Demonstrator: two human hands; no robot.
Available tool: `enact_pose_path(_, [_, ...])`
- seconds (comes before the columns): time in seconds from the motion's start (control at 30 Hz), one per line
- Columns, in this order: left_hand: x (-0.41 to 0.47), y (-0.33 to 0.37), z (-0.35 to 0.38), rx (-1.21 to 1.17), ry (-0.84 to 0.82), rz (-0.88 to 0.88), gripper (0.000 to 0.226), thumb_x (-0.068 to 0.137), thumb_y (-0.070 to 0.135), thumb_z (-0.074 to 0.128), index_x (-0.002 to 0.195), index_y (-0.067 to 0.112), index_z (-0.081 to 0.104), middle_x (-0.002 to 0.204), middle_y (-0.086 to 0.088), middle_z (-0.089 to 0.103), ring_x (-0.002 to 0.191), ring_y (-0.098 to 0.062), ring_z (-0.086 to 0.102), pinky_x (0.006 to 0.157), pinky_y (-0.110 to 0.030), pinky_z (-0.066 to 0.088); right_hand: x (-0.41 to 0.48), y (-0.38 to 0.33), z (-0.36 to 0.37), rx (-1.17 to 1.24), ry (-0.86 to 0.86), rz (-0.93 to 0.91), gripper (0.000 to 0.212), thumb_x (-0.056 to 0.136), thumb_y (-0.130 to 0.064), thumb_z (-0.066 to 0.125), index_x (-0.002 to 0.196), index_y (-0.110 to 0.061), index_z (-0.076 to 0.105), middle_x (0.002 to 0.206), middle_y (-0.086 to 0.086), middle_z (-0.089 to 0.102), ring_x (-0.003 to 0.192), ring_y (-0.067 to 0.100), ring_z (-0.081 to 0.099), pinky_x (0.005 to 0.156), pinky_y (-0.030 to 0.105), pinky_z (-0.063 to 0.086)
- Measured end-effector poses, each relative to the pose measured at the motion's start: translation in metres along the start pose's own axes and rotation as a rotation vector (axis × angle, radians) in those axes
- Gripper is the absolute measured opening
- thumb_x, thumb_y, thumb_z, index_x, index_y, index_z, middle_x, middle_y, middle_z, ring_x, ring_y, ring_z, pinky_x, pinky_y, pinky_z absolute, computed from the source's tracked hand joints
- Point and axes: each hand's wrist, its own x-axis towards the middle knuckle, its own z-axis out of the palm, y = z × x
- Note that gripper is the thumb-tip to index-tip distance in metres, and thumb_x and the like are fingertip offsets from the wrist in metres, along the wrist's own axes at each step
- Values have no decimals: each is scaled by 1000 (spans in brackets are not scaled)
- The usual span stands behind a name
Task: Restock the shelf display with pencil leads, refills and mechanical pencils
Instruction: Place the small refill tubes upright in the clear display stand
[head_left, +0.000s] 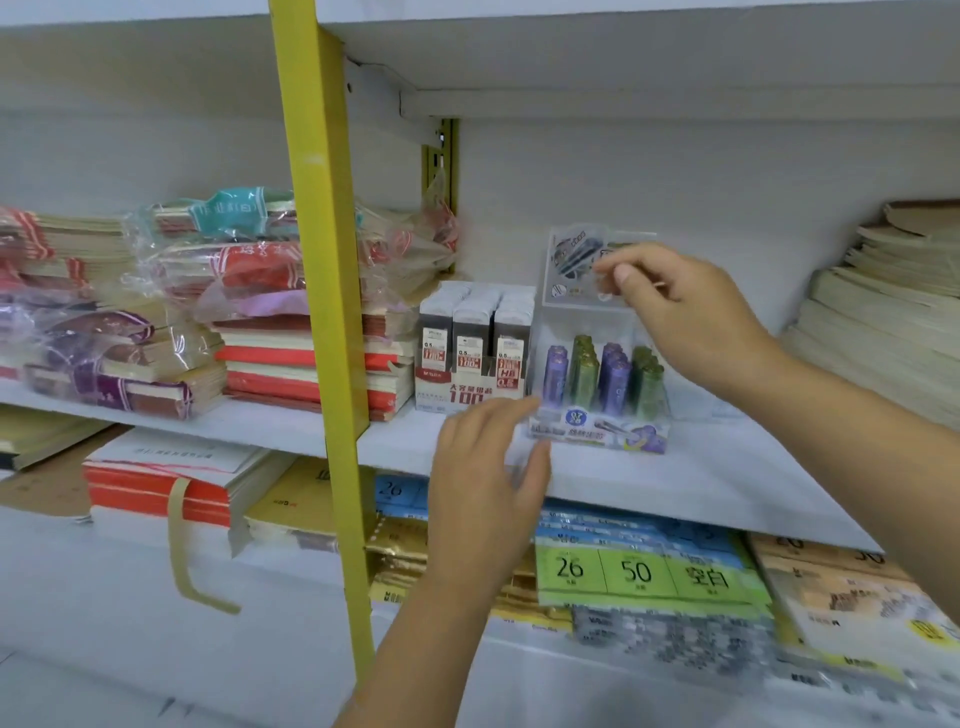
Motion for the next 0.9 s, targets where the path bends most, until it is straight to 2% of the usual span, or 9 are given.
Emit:
enact_pose_path(0.1, [-29, -4, -13, 34, -55, 8, 31, 92, 27, 63, 123, 27, 61, 111, 14, 55, 98, -7, 51, 86, -18, 43, -54, -16, -10, 189, 69, -47, 19, 98, -26, 48, 99, -36, 65, 84, -12, 67, 82, 9, 62, 73, 25, 51])
enact_pose_path(0.23, [-100, -37, -27, 99, -457, -135, 37, 94, 24, 66, 130, 23, 58, 122, 4, 54, 96, -12, 59, 82, -36, 53, -144, -2, 13, 300, -120, 116, 15, 93, -31, 50, 93, -34, 65, 82, -9, 68, 71, 10, 61, 61, 19, 48])
enact_pose_path(0.33, [-167, -60, -25, 180, -809, -339, 47, 96, 31, 62, 140, 26, 49, 139, 2, 45, 109, -13, 59, 88, -29, 49, -219, 35, 56, 307, -305, 371, 20, 95, -21, 56, 87, -36, 65, 82, -8, 69, 69, 10, 61, 63, 21, 49])
enact_pose_path(0.4, [-212, -73, -17, 188, -940, -471, 52, 96, 34, 61, 144, 23, 44, 145, 0, 42, 118, -16, 56, 95, -26, 43, -268, 63, 87, 305, -462, 567, 22, 96, -21, 56, 89, -40, 63, 89, -2, 69, 78, 19, 64, 70, 35, 53])
enact_pose_path(0.47, [-253, -84, -9, 152, -994, -641, 54, 97, 36, 60, 146, 21, 41, 149, -2, 41, 120, -17, 56, 98, -25, 41, -313, 90, 118, 299, -627, 724, 21, 96, -21, 56, 93, -41, 61, 102, 1, 67, 87, 21, 64, 79, 43, 55])
enact_pose_path(0.6, [-312, -103, 7, 48, -1087, -942, 64, 98, 41, 57, 153, 20, 30, 156, -3, 35, 127, -18, 54, 101, -26, 42, -384, 128, 175, 286, -838, 911, 20, 95, -22, 58, 101, -41, 59, 114, -1, 66, 97, 9, 63, 87, 35, 55])
enact_pose_path(0.7, [-333, -117, 18, -40, -1116, -1074, 67, 97, 41, 60, 154, 22, 31, 155, -1, 39, 129, -17, 54, 102, -26, 42, -420, 146, 209, 285, -983, 998, 19, 94, -20, 61, 107, -34, 64, 122, -1, 65, 103, 6, 59, 93, 25, 46])
enact_pose_path(0.8, [-344, -129, 26, -137, -1102, -1157, 58, 96, 34, 63, 149, 27, 42, 148, 1, 49, 120, -11, 61, 100, -25, 46, -443, 163, 237, 262, -1143, 1028, 28, 94, -15, 61, 121, -20, 65, 129, 1, 63, 114, 11, 57, 95, 21, 41])
enact_pose_path(0.9, [-354, -135, 28, -211, -1080, -1200, 44, 97, 28, 63, 137, 39, 49, 138, 2, 58, 104, -4, 67, 84, -20, 52, -456, 174, 255, 259, -1256, 1027, 33, 94, -13, 61, 127, -17, 62, 133, 2, 60, 121, 16, 55, 96, 20, 40])
